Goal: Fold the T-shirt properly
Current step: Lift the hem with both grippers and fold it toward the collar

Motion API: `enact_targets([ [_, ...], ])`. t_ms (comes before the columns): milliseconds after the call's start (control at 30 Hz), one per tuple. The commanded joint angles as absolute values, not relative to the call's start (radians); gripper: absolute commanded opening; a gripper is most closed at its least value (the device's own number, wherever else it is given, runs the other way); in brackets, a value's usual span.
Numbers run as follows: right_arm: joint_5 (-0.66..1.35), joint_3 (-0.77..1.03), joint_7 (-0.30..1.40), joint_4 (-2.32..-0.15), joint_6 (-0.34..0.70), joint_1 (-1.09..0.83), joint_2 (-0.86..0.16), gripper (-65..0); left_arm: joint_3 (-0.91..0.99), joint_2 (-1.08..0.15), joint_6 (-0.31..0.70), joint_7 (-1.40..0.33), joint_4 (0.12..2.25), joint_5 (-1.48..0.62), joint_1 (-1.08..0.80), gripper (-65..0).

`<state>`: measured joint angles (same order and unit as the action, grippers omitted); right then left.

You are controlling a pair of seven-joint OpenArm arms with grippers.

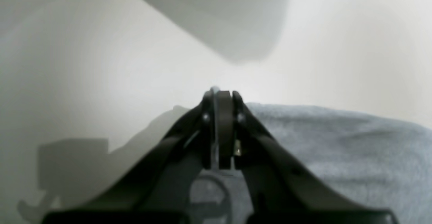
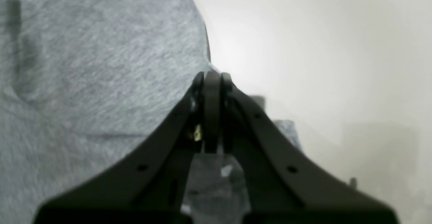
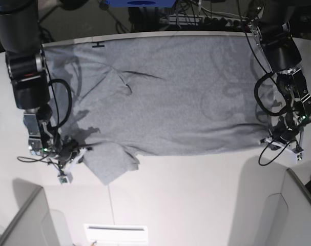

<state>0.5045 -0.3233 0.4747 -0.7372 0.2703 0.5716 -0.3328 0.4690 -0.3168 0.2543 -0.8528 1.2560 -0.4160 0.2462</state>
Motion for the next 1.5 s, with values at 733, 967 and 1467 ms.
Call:
enact_targets([
  [733,0.513,-0.133,0.484,-1.07,0.271,0.387,-0.374,-65.0,0.483,-0.312,0.252,-0.845,1.566,-0.631,0.064,-65.0],
  [967,0.512,-0.056,0.599,-1.187,0.271,0.344,-0.377,-65.0,0.49,-0.312,0.251,-0.845,1.616,-0.645,0.007,-65.0],
  [1467,0.516,0.127,0.773,-1.477,0.271,0.143,-0.383,-65.0,0.601,-0.311,0.251,-0.97,1.799,-0.638,-0.07,-65.0],
])
